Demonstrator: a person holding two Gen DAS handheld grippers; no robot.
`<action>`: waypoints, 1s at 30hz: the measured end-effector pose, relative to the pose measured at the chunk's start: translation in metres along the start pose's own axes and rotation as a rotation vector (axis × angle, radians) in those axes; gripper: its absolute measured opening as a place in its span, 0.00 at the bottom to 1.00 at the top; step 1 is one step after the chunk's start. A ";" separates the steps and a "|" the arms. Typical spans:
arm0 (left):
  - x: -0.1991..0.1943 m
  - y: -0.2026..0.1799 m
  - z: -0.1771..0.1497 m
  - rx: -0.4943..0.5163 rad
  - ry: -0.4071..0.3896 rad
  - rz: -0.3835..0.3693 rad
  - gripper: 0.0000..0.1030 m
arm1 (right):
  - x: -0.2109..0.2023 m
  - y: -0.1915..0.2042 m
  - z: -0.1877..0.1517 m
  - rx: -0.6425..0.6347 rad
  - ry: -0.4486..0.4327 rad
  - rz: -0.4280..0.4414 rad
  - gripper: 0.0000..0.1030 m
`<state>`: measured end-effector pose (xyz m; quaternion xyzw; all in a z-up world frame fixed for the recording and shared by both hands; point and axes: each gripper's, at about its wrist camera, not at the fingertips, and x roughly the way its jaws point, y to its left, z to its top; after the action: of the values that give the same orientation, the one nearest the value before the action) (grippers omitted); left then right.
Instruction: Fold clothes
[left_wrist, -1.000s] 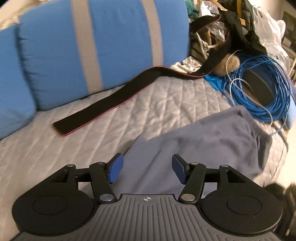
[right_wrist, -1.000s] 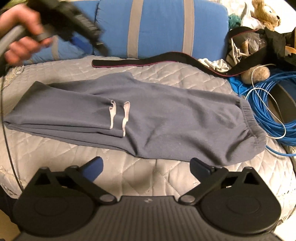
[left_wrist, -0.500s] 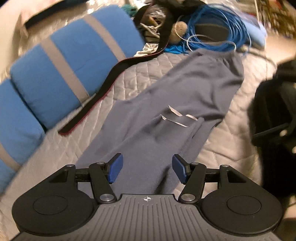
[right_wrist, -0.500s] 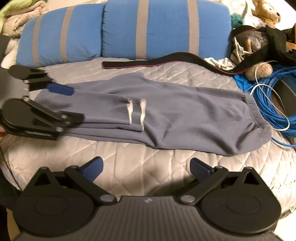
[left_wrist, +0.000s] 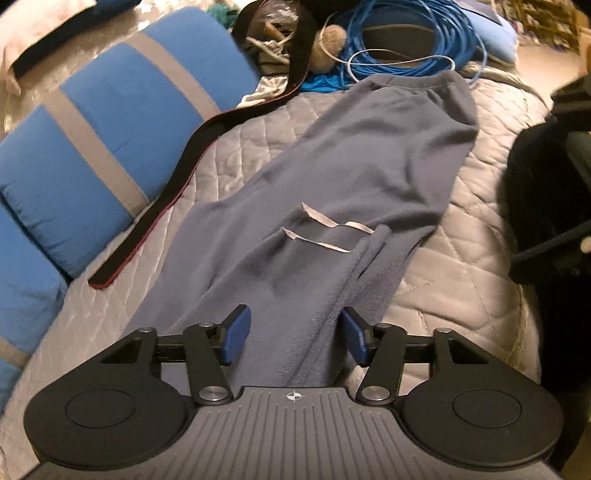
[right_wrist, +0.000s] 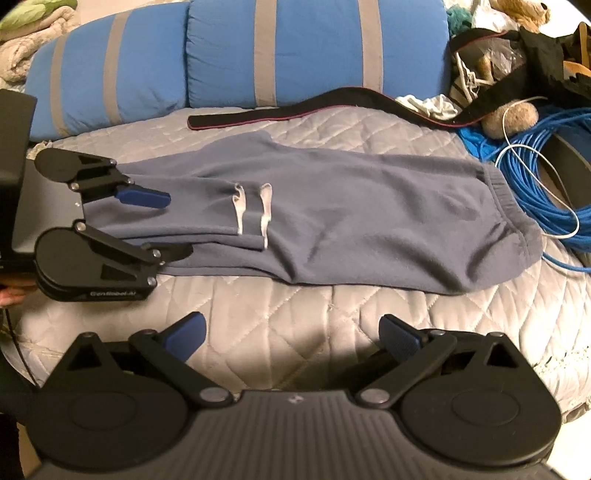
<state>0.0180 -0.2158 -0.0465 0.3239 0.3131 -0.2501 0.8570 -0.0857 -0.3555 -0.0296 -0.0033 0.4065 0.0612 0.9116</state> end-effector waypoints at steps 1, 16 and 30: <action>0.001 0.000 0.000 -0.001 -0.001 0.002 0.45 | 0.002 -0.001 0.000 0.004 0.004 0.001 1.00; -0.048 0.052 -0.001 -0.262 -0.135 -0.058 0.07 | 0.014 0.011 0.001 0.005 0.031 0.015 1.00; -0.054 0.055 -0.006 -0.274 -0.140 0.011 0.04 | 0.007 0.024 0.003 -0.021 0.023 0.005 1.00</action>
<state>0.0136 -0.1627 0.0101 0.1876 0.2821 -0.2223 0.9142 -0.0819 -0.3309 -0.0318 -0.0127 0.4163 0.0676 0.9066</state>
